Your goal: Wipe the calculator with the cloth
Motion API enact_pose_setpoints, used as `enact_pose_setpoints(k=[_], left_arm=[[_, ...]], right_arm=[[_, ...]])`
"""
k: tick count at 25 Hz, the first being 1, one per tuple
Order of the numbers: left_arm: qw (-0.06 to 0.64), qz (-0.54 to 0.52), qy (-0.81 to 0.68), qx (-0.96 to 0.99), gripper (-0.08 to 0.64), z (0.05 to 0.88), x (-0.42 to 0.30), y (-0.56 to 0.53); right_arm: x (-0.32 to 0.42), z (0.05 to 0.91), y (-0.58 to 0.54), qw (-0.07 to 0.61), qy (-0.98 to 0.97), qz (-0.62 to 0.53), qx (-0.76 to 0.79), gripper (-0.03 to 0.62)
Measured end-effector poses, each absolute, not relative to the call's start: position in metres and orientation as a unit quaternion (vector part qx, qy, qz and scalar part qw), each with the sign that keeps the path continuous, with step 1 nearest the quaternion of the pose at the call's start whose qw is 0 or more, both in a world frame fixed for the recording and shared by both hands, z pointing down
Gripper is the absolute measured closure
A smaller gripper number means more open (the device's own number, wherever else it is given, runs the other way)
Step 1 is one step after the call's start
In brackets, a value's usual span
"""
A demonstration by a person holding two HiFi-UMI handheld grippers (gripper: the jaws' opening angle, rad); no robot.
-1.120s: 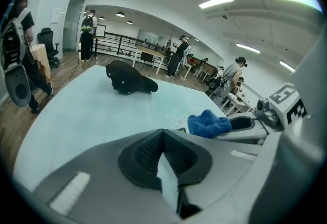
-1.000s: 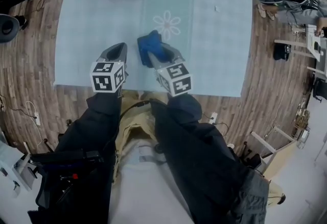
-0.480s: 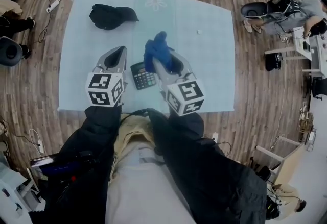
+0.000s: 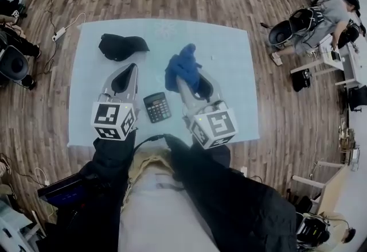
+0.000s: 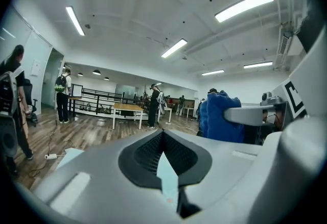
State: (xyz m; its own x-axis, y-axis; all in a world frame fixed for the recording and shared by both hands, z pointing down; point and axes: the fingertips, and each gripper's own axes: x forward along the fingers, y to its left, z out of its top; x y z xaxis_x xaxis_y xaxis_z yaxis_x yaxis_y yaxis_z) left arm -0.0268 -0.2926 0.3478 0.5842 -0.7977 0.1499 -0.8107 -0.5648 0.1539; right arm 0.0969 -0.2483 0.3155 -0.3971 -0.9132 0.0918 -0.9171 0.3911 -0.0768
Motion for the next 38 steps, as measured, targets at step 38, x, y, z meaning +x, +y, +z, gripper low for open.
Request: enact_pose_setpoints(k=[38], left_arm=[[0.038,0.031,-0.463,0.885,0.561,0.314,-0.034,-0.291]], right_arm=[[0.102,0.291,-0.257,-0.014,-0.824,0.045,0.565,0.462]])
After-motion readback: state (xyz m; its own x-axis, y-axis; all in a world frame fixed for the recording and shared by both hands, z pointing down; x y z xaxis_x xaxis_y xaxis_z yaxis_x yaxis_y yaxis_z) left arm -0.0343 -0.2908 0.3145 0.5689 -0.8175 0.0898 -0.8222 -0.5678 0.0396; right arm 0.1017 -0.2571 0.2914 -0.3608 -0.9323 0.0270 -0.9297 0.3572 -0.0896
